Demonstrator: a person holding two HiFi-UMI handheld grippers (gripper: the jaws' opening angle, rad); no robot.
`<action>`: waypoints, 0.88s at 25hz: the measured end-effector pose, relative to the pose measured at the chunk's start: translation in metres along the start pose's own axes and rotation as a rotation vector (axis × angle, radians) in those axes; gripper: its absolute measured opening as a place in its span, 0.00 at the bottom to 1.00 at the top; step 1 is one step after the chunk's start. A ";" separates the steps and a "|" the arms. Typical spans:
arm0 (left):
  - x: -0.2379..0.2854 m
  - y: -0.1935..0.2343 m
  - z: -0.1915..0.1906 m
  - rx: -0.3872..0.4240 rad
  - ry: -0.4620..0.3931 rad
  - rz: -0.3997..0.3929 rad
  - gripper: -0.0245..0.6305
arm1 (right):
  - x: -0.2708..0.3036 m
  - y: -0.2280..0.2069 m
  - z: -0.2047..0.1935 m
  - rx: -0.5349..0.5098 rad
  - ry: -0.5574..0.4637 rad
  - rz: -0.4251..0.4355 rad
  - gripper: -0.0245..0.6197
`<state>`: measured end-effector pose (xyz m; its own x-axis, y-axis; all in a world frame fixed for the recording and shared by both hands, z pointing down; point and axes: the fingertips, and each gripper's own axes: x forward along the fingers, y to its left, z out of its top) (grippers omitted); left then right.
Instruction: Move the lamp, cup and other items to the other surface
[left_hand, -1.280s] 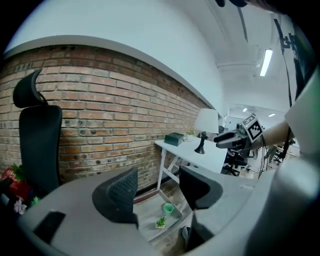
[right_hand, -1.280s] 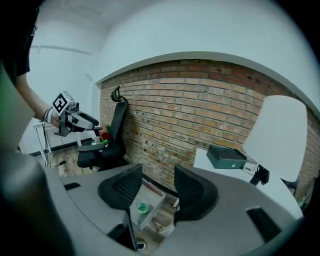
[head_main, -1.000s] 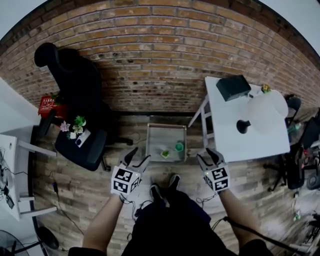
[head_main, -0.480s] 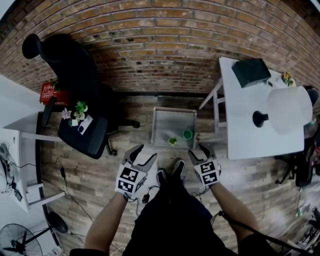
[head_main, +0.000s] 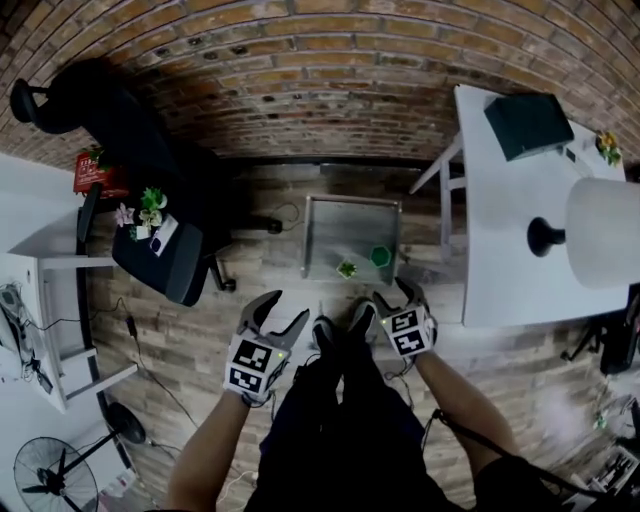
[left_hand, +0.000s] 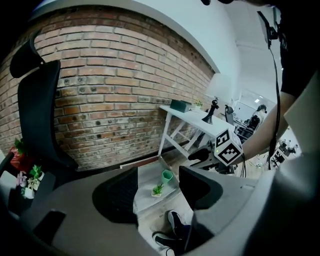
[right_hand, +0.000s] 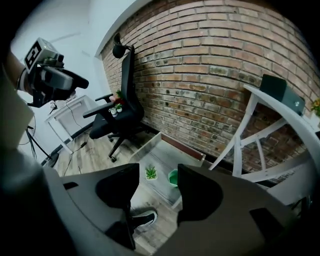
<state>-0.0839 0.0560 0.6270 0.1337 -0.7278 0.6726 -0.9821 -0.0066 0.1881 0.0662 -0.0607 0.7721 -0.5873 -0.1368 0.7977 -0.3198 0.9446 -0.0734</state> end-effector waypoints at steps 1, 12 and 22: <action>0.005 0.001 -0.002 -0.003 0.005 -0.001 0.42 | 0.007 -0.001 -0.002 -0.005 0.007 0.005 0.42; 0.075 0.032 -0.048 0.020 0.067 -0.076 0.42 | 0.090 -0.034 -0.025 0.007 0.060 -0.061 0.44; 0.110 0.101 -0.091 -0.024 0.100 -0.104 0.42 | 0.172 -0.057 -0.061 0.067 0.127 -0.090 0.52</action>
<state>-0.1561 0.0373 0.7851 0.2487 -0.6519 0.7163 -0.9589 -0.0613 0.2771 0.0290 -0.1194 0.9498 -0.4569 -0.1770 0.8717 -0.4183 0.9076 -0.0349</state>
